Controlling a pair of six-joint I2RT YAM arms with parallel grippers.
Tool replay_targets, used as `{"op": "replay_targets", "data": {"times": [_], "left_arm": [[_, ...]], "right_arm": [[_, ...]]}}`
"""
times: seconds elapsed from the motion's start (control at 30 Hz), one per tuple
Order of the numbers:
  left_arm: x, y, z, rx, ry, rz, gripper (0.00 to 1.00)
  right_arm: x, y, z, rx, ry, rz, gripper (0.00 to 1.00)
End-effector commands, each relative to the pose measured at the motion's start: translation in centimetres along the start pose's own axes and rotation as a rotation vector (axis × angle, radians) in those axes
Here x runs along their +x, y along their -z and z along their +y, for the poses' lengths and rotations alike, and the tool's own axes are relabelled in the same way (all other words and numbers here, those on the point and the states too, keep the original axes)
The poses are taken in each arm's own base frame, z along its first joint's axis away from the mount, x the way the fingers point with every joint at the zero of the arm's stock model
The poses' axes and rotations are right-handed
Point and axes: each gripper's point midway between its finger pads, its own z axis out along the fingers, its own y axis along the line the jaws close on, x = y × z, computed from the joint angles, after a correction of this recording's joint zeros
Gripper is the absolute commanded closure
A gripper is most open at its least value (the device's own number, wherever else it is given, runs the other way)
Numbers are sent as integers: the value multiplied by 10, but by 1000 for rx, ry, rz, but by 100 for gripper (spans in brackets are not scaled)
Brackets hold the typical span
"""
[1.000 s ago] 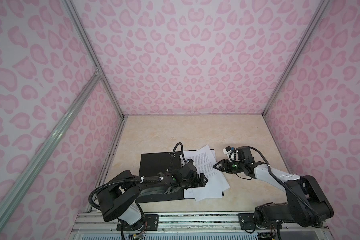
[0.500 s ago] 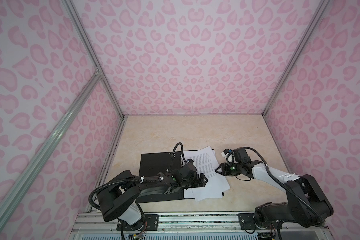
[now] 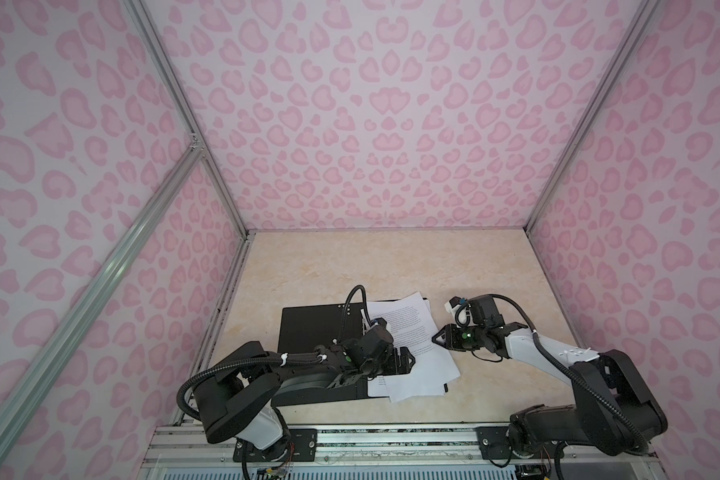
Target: Put the files into the folder
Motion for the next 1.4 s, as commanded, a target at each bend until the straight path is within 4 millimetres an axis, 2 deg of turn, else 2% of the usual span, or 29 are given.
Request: {"op": "replay_targets", "data": {"times": [0.0, 0.1, 0.2, 0.3, 0.37, 0.4, 0.5, 0.6, 0.8, 0.9, 1.03, 1.13, 1.37], "left_arm": [[8, 5, 18, -84, -6, 29, 3], [-3, 16, -4, -32, -47, 8, 3], [-25, 40, -52, 88, -139, -34, 3], [-57, 93, -103, 216, -233, -166, 3], [-76, 135, -119, 246, -261, -261, 3], [-87, 157, -119, 239, -259, -314, 3], [-105, 206, -92, 141, -218, -416, 3], [-104, 239, -59, 28, -244, -473, 3], [-80, 268, 16, -233, -310, -486, 3], [-71, 275, 39, -312, -335, -487, 3], [-67, 282, 55, -370, -349, -515, 3], [-67, 279, 54, -349, -369, -526, 3], [-57, 247, 44, -261, -443, -442, 3]], "right_arm": [[-3, -2, 0, -7, -13, -6, 87], [-5, 1, 2, -7, -20, -19, 100], [-9, 6, 5, -8, -24, -46, 100], [-15, 14, 7, -3, -32, -84, 100], [-18, 19, 9, -9, -52, -111, 100], [-20, 22, 10, -16, -67, -129, 100], [-22, 32, 13, -34, -114, -188, 100], [-19, 39, 20, -78, -152, -235, 100], [-8, 45, 38, -94, -121, -260, 100], [-1, 41, 40, -92, -114, -251, 100], [8, 29, 39, -78, -105, -220, 100], [9, 24, 38, -68, -109, -212, 100], [5, 21, 39, -47, -89, -202, 100]]}}
